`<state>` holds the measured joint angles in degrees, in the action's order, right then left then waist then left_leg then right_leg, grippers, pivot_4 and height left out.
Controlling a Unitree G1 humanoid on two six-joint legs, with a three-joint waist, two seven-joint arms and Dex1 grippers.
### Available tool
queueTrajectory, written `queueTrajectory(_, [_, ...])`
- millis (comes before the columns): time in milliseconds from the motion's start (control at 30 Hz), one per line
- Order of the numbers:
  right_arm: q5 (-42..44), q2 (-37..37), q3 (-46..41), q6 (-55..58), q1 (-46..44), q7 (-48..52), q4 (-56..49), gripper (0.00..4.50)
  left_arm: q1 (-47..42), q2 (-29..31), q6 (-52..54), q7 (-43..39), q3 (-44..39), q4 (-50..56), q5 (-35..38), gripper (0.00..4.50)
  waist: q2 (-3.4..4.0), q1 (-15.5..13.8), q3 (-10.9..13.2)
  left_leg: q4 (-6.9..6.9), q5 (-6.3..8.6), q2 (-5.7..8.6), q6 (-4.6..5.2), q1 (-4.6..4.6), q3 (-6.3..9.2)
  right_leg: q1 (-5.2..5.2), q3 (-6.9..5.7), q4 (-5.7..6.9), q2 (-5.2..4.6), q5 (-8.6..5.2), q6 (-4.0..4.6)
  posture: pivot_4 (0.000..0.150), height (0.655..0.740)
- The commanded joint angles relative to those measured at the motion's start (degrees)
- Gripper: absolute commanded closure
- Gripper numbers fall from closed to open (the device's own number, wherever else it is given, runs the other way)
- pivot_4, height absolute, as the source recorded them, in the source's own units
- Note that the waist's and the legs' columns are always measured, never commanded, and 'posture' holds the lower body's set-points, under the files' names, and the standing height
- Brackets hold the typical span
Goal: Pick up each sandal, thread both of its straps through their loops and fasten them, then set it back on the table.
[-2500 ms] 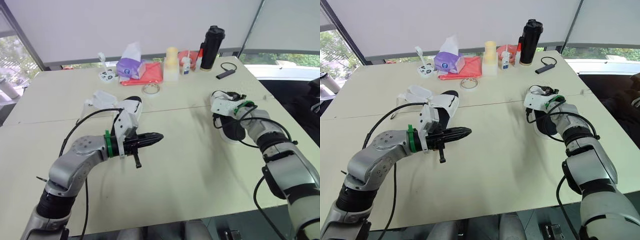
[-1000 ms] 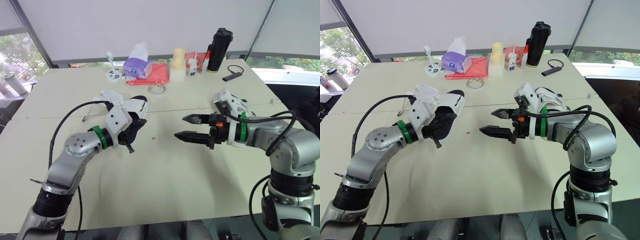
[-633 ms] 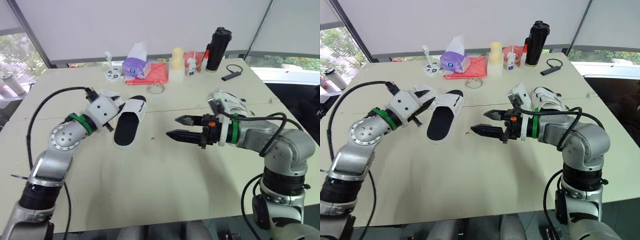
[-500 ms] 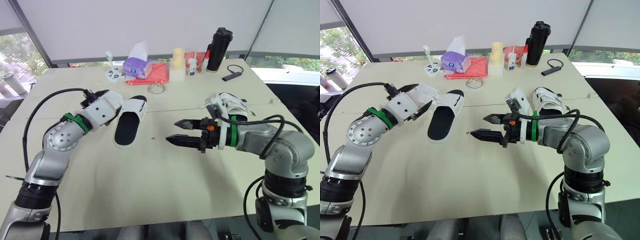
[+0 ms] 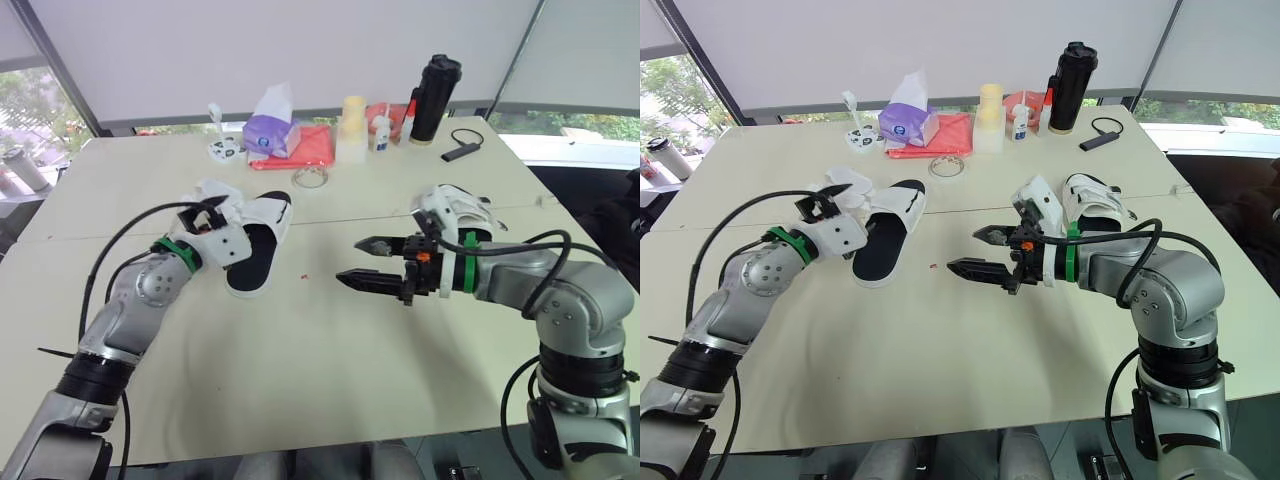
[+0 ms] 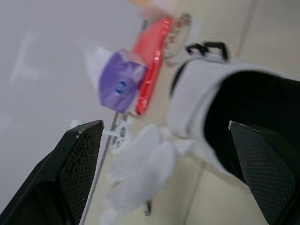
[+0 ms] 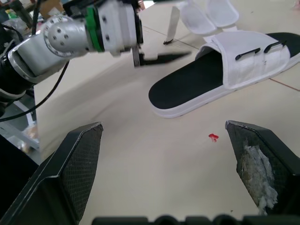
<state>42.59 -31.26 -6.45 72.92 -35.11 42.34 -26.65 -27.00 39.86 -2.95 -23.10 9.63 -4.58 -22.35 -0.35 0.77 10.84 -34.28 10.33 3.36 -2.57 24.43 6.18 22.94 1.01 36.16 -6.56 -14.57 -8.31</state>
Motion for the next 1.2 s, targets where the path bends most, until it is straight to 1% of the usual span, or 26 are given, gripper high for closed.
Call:
queueTrajectory(33, [1.18, -0.8, 0.14, -1.72, -0.45, -0.51, -0.61, 0.0, -3.69, -0.3, -2.43, 0.9, 0.45, -3.3, -1.72, 0.05, -0.01, -0.04, 0.0, 0.0, 0.0, 0.0, 0.0, 0.01, 0.0, 0.0, 0.0, 0.0, 0.0, 0.0, 0.0, 0.15, 0.74])
queueTrajectory(133, [1.32, -1.17, 0.48, -2.28, -0.46, -1.11, -0.37, 0.0, -7.39, -2.85, -3.85, 2.65, 1.71, -10.47, -2.32, 0.05, -0.04, -0.15, -0.01, -0.01, 0.0, 0.02, 0.0, 0.01, 0.01, -0.02, -0.01, 0.0, -0.01, 0.0, -0.01, 0.15, 0.74])
queueTrajectory(300, [1.74, -1.39, 0.64, -2.71, -0.45, -1.92, -0.24, 0.0, -10.25, -4.46, -6.0, 4.25, 2.65, -15.93, -3.64, 0.05, -0.04, 0.18, -0.01, -0.02, 0.0, 0.03, 0.0, 0.01, 0.01, 0.0, -0.01, 0.03, -0.01, 0.01, -0.02, 0.15, 0.74])
queueTrajectory(367, [1.66, -1.45, 0.75, -3.05, -0.38, -2.44, -0.16, 0.0, -12.5, -5.92, -6.95, 5.16, 3.81, -19.91, -4.46, 0.05, -0.05, 0.06, -0.01, -0.01, 0.0, 0.03, 0.0, 0.01, 0.02, 0.02, -0.02, 0.05, 0.0, 0.01, -0.02, 0.15, 0.74])
queueTrajectory(467, [1.43, -1.64, 1.1, -3.78, -0.18, -3.17, -0.08, 0.0, -16.49, -8.59, -8.79, 7.9, 5.78, -27.3, -6.33, 0.05, -0.06, -0.16, -0.01, -0.04, -0.01, 0.03, 0.01, 0.01, 0.03, -0.02, -0.04, 0.06, 0.0, 0.01, -0.03, 0.15, 0.74])
queueTrajectory(500, [1.43, -1.6, 1.15, -3.93, -0.17, -3.5, 0.01, 0.0, -18.57, -9.7, -8.98, 9.97, 6.62, -30.51, -7.54, 0.05, -0.08, -0.16, -0.01, -0.08, -0.01, 0.05, 0.01, 0.01, 0.06, -0.06, -0.07, 0.06, 0.0, 0.01, -0.04, 0.15, 0.74])
queueTrajectory(667, [1.63, -1.72, 1.36, -4.56, -0.01, -4.46, 0.08, 0.0, -24.96, -12.49, -10.31, 16.03, 9.24, -41.41, -10.96, 0.05, -0.14, 0.05, 0.02, -0.14, -0.01, 0.08, 0.01, 0.04, 0.08, -0.07, -0.09, 0.06, -0.01, 0.01, -0.06, 0.15, 0.74])
queueTrajectory(700, [1.54, -1.77, 1.43, -4.67, 0.06, -4.64, 0.07, 0.0, -25.74, -12.85, -10.63, 16.86, 9.71, -43.06, -11.38, 0.28, -0.14, 0.15, 0.02, -0.13, 0.0, 0.08, 0.01, 0.04, 0.08, -0.06, -0.08, 0.06, -0.01, 0.01, -0.07, 0.15, 0.74])
queueTrajectory(767, [1.44, -1.8, 1.46, -4.83, 0.16, -5.02, 0.05, 0.0, -27.0, -13.26, -11.1, 18.28, 10.83, -45.59, -12.4, 0.92, -0.14, 0.24, 0.02, -0.11, -0.01, 0.07, 0.01, 0.04, 0.08, -0.03, -0.09, 0.09, 0.0, 0.01, -0.07, 0.15, 0.74])
queueTrajectory(833, [1.38, -1.9, 1.55, -5.01, 0.25, -5.3, -0.02, 0.0, -27.57, -13.45, -11.76, 19.1, 11.09, -46.93, -12.39, 1.86, -0.14, 0.26, 0.02, -0.1, 0.0, 0.07, 0.01, 0.04, 0.07, -0.03, -0.09, 0.09, 0.0, 0.01, -0.06, 0.15, 0.74])
queueTrajectory(900, [1.32, -1.98, 1.63, -5.16, 0.25, -5.5, -0.03, 0.0, -27.87, -13.48, -12.37, 19.51, 11.21, -47.65, -12.19, 3.0, -0.15, 0.15, 0.02, -0.11, 0.0, 0.07, 0.01, 0.04, 0.07, -0.03, -0.09, 0.09, 0.0, 0.01, -0.07, 0.15, 0.74])
queueTrajectory(967, [1.42, -1.96, 1.57, -5.23, 0.24, -5.71, 0.09, 0.0, -28.05, -13.32, -13.27, 19.51, 11.56, -48.11, -12.19, 4.04, -0.15, 0.04, 0.02, -0.12, 0.0, 0.07, 0.01, 0.05, 0.08, -0.03, -0.09, 0.1, -0.01, 0.01, -0.07, 0.15, 0.74])
queueTrajectory(1000, [1.37, -2.01, 1.63, -5.32, 0.24, -5.82, 0.16, 0.0, -28.04, -13.22, -13.63, 19.27, 11.63, -48.17, -12.08, 4.48, -0.14, -0.1, 0.01, -0.12, 0.0, 0.08, 0.01, 0.04, 0.08, -0.04, -0.09, 0.1, -0.01, 0.01, -0.07, 0.15, 0.74])
queueTrajectory(1100, [0.93, -2.22, 1.96, -5.88, 0.31, -6.02, 0.29, 0.0, -27.5, -12.45, -14.92, 18.17, 11.31, -47.04, -11.41, 4.48, -0.16, -0.06, 0.02, -0.16, -0.01, 0.08, 0.01, 0.04, 0.1, -0.08, -0.1, 0.1, -0.01, 0.01, -0.07, 0.15, 0.74])
queueTrajectory(1200, [0.77, -2.33, 2.24, -6.3, 0.19, -6.21, 0.49, 0.0, -27.45, -11.59, -19.36, 16.86, 10.56, -45.46, -9.85, 4.48, -0.16, 0.03, 0.02, -0.17, 0.0, 0.08, 0.01, 0.04, 0.1, -0.06, -0.1, 0.1, -0.01, 0.01, -0.07, 0.15, 0.74])
